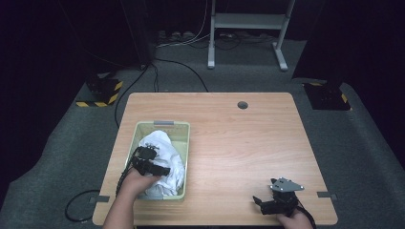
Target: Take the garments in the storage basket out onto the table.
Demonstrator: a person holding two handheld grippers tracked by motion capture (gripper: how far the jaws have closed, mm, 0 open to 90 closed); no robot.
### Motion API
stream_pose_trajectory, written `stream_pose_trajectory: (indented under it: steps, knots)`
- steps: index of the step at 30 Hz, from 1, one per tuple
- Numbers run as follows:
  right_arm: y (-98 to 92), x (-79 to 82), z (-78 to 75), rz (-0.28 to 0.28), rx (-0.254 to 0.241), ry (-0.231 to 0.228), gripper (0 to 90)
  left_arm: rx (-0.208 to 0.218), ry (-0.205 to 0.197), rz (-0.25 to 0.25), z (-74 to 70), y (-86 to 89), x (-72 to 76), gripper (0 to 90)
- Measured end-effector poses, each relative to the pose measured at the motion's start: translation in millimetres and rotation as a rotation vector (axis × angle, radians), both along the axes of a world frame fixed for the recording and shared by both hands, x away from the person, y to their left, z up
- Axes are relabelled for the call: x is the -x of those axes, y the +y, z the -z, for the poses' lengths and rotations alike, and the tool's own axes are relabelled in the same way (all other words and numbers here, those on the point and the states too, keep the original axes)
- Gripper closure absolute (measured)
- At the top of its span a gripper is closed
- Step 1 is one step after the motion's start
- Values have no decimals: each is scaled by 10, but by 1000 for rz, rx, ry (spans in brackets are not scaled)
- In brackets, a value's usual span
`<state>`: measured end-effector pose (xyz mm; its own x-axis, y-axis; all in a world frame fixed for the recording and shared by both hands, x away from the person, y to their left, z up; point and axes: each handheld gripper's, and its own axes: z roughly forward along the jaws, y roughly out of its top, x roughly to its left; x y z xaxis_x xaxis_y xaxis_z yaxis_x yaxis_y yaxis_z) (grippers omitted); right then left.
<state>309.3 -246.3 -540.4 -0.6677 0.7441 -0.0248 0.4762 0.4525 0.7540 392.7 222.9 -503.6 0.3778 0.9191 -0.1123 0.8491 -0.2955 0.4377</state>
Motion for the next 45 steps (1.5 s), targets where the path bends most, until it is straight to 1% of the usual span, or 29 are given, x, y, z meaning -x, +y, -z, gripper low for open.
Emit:
stream_pose_trajectory:
  steps: [1, 2, 3, 4, 5, 6, 8, 11, 12, 13, 16, 17, 20, 21, 23, 25, 26, 27, 29, 31, 33, 35, 37, 38, 40, 41, 45]
  knots:
    - [0, -1, 0, 0, 0, 1, 9, -17, -5, 2, 1, -12, 2, 88]
    - [0, -1, 0, 0, 0, 1, 9, -17, -5, 2, 1, -12, 2, 104]
    - [0, -1, 0, 0, 0, 1, 9, -36, -12, 2, 3, -24, 7, 117]
    - [0, -1, 0, 0, 0, 1, 9, -41, -13, 1, 2, -32, 11, 133]
    - [0, -1, 0, 0, 0, 1, 9, -41, -13, 1, 2, -32, 11, 152]
    - [-1, 0, 0, 1, -1, 0, 9, -46, -16, 2, 1, -36, 13, 152]
    - [-2, 1, 0, 1, -2, 0, 9, -48, -20, 0, -3, -37, 16, 199]
    - [-1, 1, 0, 1, -1, -1, 9, -50, -30, 13, -13, -39, 23, 295]
    - [-1, 1, 0, 1, -1, -1, 9, -49, -31, 15, -15, -42, 23, 295]
    - [-1, 0, 0, 1, -1, 0, 9, -42, -33, 21, -21, -39, 25, 338]
    - [-2, 0, -1, 2, -2, 1, 9, -34, -35, 26, -26, -38, 28, 410]
    - [-2, 1, -1, 2, -3, 0, 9, -29, -36, 31, -29, -36, 30, 410]
    - [-2, 0, -1, 2, -3, 1, 9, -11, -40, 41, -38, -37, 35, 474]
    - [-3, 0, -1, 2, -3, 1, 9, 2, -41, 41, -44, -32, 35, 519]
    - [-4, 0, -1, 2, -4, 1, 9, 9, -41, 39, -47, -30, 35, 533]
    - [-7, -1, -1, 3, -6, 2, 9, 22, -46, 41, -63, -26, 40, 572]
    - [-7, -1, -1, 3, -6, 2, 9, 22, -46, 41, -63, -26, 40, 592]
    - [-7, -2, -1, 3, -7, 2, 9, 24, -47, 41, -69, -26, 41, 592]
    - [-8, -2, -1, 3, -7, 2, 9, 29, -54, 42, -91, -26, 47, 636]
    - [-8, -1, -2, 2, -8, 2, 9, 33, -63, 40, -113, -32, 57, 648]
    - [-11, -2, -2, 2, -10, 1, 9, 28, -76, 49, -125, -43, 68, 670]
    - [-12, -2, -2, 3, -12, 1, 9, 35, -90, 54, -144, -43, 83, 683]
    - [-14, -2, -3, 2, -13, 1, 9, 42, -120, 55, -184, -35, 112, 690]
    - [-14, -2, -3, 2, -13, 1, 9, 42, -120, 55, -184, -35, 112, 692]
    - [-15, -3, -2, 2, -13, 5, 9, 52, -148, 49, -216, -15, 140, 693]
    - [-15, -3, -2, 2, -13, 5, 9, 52, -148, 49, -216, -15, 140, 692]
    - [-14, -2, -2, 2, -11, 4, 9, 58, -187, 49, -268, 5, 186, 692]
